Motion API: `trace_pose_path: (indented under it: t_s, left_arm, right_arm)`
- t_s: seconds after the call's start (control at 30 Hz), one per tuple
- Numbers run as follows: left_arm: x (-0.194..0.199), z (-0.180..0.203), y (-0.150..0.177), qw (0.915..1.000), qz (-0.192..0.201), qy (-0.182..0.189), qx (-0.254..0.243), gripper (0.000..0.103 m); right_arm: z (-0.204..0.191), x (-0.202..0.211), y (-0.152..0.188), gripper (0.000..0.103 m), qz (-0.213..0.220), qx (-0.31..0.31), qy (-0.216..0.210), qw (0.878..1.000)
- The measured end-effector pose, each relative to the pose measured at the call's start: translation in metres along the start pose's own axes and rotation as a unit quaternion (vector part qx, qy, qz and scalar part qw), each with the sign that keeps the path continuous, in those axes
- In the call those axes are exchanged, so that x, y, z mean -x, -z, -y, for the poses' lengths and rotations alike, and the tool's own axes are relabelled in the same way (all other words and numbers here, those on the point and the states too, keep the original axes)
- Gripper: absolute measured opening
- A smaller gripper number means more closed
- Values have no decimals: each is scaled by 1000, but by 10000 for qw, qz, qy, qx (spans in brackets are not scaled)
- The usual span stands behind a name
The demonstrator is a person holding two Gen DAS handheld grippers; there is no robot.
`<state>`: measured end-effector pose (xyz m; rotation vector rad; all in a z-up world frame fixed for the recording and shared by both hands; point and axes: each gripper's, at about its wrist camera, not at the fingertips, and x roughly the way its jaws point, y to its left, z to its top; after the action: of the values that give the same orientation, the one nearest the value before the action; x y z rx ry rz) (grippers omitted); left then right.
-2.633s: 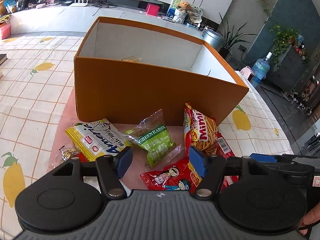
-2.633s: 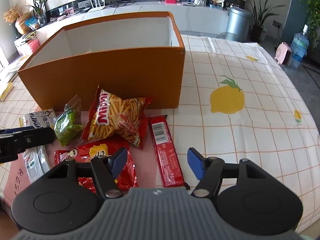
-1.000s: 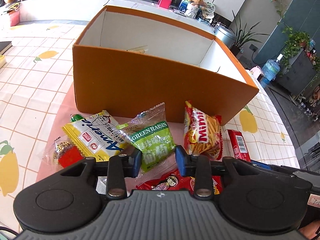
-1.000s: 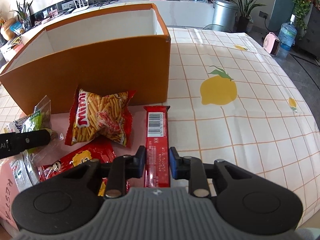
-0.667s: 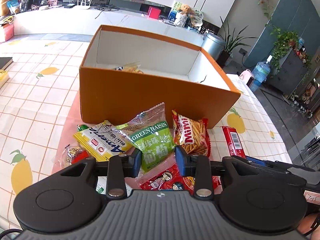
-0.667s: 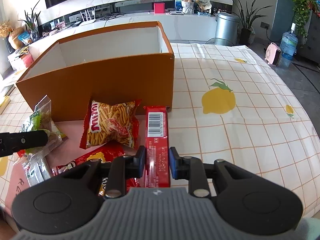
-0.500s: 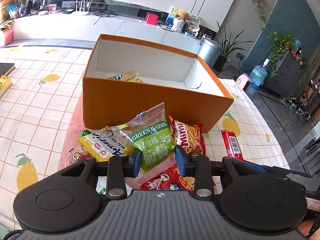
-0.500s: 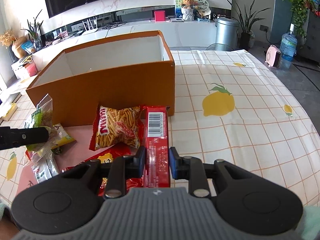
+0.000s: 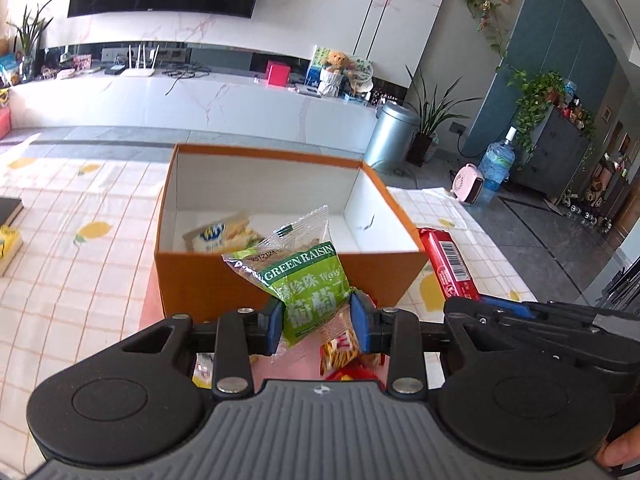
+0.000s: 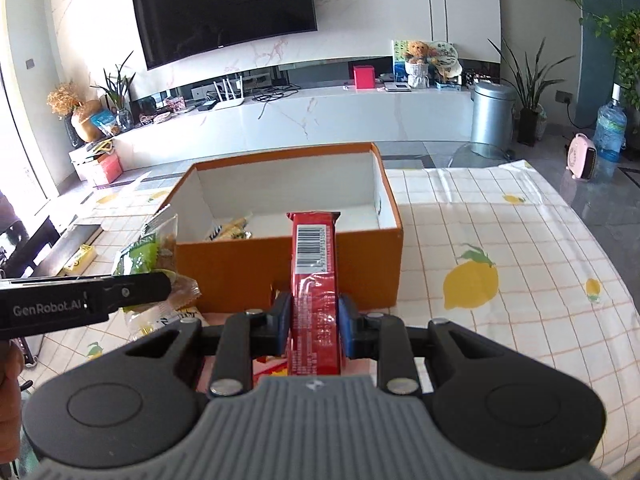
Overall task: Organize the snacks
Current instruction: 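Carry the raisin bag and chocolate bar into the orange box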
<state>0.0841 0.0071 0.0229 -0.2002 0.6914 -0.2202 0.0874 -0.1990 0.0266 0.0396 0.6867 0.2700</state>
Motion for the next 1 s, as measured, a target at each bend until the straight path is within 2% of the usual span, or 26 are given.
trace_pose_path:
  t_s: [0.27, 0.53, 0.77, 0.9, 1.0]
  left_arm:
    - [-18, -5, -38, 9998, 124, 20, -156, 39]
    - [-54, -12, -60, 9997, -160, 133, -136, 39]
    - [-93, -23, -72, 9982, -576, 179, -13, 39]
    - [-114, -26, -70, 9954, -926, 235, -44, 39]
    - [-129, -29, -69, 9929, -1179, 140, -81, 39]
  right_arm:
    - [-12, -22, -57, 22, 139, 342, -124, 9992]
    - [-7, -69, -98, 22, -11, 488, -204, 9986]
    - [0, -129, -122, 22, -489, 696, -89, 9963]
    - [4, -161, -125, 22, -824, 691, 9, 9942]
    - [9, -185, -126, 22, -1126, 654, 66, 9915]
